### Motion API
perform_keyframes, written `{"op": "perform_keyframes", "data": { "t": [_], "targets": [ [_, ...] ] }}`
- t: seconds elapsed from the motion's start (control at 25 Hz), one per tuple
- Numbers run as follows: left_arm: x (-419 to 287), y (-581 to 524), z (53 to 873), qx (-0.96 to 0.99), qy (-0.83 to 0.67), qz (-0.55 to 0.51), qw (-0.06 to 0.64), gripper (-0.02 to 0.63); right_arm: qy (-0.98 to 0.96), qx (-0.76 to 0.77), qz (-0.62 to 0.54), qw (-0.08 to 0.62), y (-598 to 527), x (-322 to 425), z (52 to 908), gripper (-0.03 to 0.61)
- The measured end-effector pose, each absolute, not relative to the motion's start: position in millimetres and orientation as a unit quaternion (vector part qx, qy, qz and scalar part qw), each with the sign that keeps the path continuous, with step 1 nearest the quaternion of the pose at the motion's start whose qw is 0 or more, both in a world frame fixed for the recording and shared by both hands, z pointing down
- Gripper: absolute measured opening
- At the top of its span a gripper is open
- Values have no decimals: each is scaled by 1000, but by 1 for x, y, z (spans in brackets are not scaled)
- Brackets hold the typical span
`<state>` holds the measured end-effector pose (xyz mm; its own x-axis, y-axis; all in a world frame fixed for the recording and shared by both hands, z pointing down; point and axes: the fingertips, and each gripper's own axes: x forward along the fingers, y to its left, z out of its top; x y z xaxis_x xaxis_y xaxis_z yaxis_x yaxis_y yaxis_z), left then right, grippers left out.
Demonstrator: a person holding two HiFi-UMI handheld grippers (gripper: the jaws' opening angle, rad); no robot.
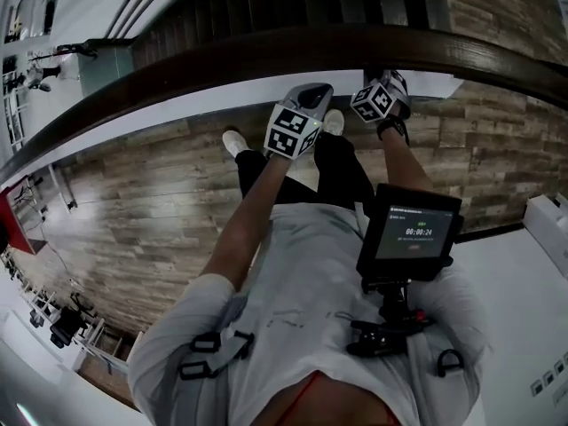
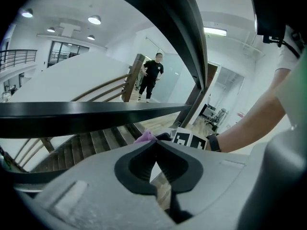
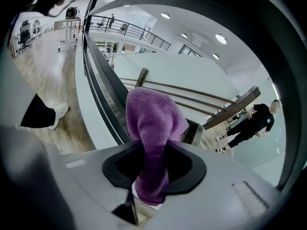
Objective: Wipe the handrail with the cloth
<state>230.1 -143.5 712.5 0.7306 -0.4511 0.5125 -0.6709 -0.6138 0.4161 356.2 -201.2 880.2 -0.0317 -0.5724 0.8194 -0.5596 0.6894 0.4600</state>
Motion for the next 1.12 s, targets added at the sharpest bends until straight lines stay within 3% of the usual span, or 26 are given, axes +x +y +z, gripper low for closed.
{"op": "perform_keyframes", "data": {
  "t": [0.36, 0.8, 1.0, 1.12],
  "targets": [
    [377, -153, 734, 894, -264, 211, 292, -2, -691, 449, 26, 565, -216, 537, 896, 107],
    [359, -151, 722, 887, -278, 221, 297, -2, -640, 492, 46, 588, -228, 622, 881, 107],
    [352, -153, 712, 882, -295, 210, 302, -2, -606, 576, 193, 514, -233, 680, 876, 98],
    [346, -153, 708, 875, -305, 193, 323, -2, -627, 577, 227, 471, -242, 654, 872, 98]
  ]
}}
